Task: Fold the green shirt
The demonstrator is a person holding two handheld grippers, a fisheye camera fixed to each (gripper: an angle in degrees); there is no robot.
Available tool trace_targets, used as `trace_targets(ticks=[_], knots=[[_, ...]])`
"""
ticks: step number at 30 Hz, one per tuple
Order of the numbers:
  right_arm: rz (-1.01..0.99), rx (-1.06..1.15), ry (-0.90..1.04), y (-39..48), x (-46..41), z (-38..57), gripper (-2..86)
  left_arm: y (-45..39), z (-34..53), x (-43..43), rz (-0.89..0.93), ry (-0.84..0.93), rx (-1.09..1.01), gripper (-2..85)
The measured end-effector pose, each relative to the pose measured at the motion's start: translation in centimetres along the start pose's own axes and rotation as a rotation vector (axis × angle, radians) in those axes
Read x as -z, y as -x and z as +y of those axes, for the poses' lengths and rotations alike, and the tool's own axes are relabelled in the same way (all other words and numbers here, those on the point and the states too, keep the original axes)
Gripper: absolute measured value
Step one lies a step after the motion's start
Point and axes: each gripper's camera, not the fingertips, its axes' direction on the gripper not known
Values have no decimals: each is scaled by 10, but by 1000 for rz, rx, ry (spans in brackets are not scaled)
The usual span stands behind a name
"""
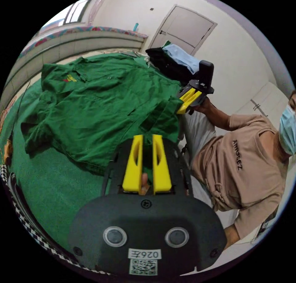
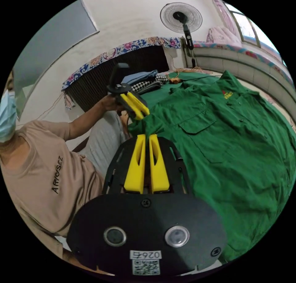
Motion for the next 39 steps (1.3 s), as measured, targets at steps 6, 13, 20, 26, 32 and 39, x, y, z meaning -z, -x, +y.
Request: trace_targets(ticks=[6,13,20,26,32,39], knots=[[-161,-172,40,-58,-8,7,110,1,-9,22,70,-35,-100,-4],[-366,-287,-92,-132,-4,-1,8,17,-29,70,5,-234,-111,-5],[-158,-591,-117,-230,-16,-2,-11,84,-22,88,-72,-626,236,-9],[-232,-678,-112,-288,-45,-7,9,66,-63,37,-42,-363,58,-10],[42,-689,-65,-315,-37,-32,37,82,-101,-35,-327,162,148,-8],[255,-303,-193,-248,-36,-81,1,63,-117,8,-325,-143,87,-10]])
